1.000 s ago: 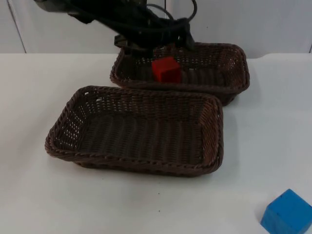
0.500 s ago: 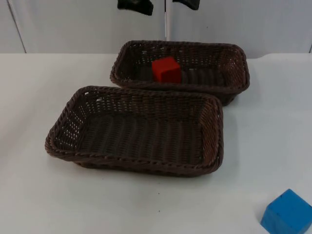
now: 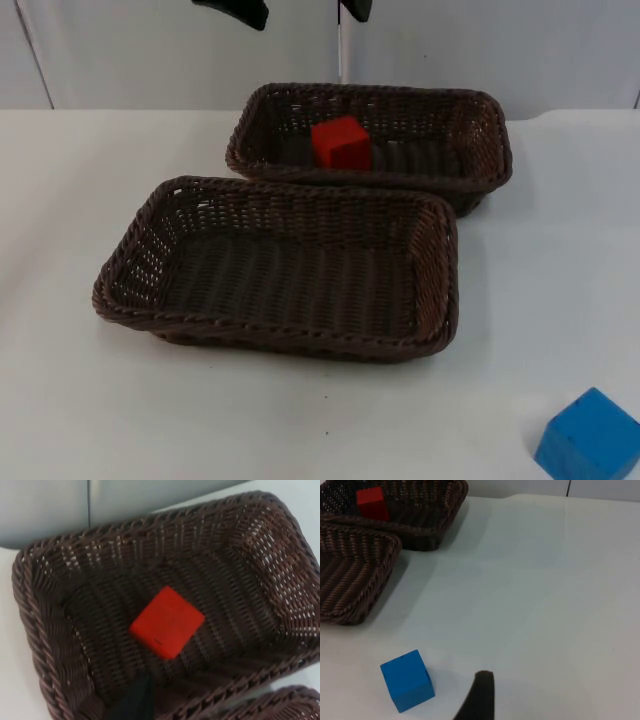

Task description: Pick up one cube with the left hand and place it into the upper basket. Pick up one cube with the right hand and place it into the lower basket.

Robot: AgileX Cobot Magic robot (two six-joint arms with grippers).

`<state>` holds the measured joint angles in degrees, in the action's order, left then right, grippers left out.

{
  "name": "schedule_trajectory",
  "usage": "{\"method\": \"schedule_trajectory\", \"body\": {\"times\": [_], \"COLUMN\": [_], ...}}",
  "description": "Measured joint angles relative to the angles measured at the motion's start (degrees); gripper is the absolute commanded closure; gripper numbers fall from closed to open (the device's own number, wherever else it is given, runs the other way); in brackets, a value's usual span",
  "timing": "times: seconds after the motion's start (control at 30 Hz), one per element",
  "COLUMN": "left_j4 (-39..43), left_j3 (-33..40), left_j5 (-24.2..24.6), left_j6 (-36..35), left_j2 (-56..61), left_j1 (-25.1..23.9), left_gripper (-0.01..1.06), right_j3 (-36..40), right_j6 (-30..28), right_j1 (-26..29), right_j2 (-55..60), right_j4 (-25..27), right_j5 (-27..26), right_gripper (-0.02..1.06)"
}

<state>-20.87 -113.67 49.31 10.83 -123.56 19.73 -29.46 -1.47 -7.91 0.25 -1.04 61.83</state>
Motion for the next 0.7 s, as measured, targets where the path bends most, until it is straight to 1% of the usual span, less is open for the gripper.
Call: {"method": "schedule_trajectory", "body": {"times": [0.1,0.3,0.43,0.47,0.63,0.67,0.7], "left_j4": [0.74,1.25,1.25,1.25,1.82,1.82,1.91], "left_j3": [0.0,2.4,8.27,8.27,18.42,18.42,20.82], "left_j5": [1.64,1.71,-0.94,-0.94,-5.47,-5.47,-6.46], "left_j6": [-0.36,-0.36,-0.36,-0.36,-0.36,-0.36,-0.36], "left_j2": [1.22,4.67,9.48,9.48,16.78,16.78,18.11], "left_j1": [0.0,0.0,0.0,0.0,0.0,0.0,0.0], "left_gripper": [0.03,0.03,0.03,0.03,0.03,0.03,0.03], "right_j3": [0.0,0.0,0.0,0.0,0.0,0.0,0.0], "right_j6": [0.0,0.0,0.0,0.0,0.0,0.0,0.0], "right_j1": [0.0,0.0,0.0,0.0,0.0,0.0,0.0], "right_j2": [0.0,0.0,0.0,0.0,0.0,0.0,0.0], "right_j4": [0.0,0.0,0.0,0.0,0.0,0.0,0.0], "right_j5": [0.0,0.0,0.0,0.0,0.0,0.0,0.0], "right_gripper": [0.27,0.27,0.27,0.27,0.27,0.27,0.27]}}
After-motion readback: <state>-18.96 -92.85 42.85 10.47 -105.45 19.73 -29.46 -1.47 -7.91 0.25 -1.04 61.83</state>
